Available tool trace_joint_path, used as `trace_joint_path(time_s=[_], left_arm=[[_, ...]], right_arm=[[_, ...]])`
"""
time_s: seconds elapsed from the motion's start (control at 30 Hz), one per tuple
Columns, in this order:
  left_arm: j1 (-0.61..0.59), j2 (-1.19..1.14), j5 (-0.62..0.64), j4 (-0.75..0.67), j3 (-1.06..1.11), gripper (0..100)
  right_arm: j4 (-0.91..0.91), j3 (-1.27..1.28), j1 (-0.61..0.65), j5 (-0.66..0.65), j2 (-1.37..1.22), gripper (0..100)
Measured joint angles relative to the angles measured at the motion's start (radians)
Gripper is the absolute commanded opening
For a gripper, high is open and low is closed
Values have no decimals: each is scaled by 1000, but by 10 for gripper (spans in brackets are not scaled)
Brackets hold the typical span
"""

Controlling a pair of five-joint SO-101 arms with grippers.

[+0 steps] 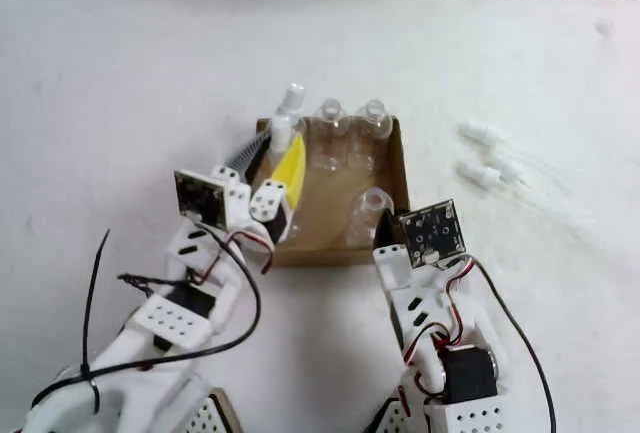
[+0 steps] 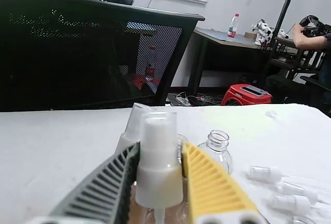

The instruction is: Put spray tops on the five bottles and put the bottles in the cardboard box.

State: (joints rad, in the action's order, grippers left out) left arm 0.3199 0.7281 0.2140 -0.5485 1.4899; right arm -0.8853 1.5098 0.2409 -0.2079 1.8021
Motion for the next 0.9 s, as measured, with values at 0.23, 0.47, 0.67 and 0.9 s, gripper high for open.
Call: trace_joint_path(time_s=[0.23, 0.47, 0.67, 0.9], left_arm=[[14, 123, 0, 11, 87, 24], [17, 255, 0, 72, 124, 24], [43, 284, 0, 155, 124, 24], [43, 284, 0, 155, 124, 24]], right_arm=[[5, 2, 0, 0, 0, 16], [84, 57, 0, 0, 0, 16], [91, 57, 0, 0, 0, 16], [91, 57, 0, 0, 0, 16]])
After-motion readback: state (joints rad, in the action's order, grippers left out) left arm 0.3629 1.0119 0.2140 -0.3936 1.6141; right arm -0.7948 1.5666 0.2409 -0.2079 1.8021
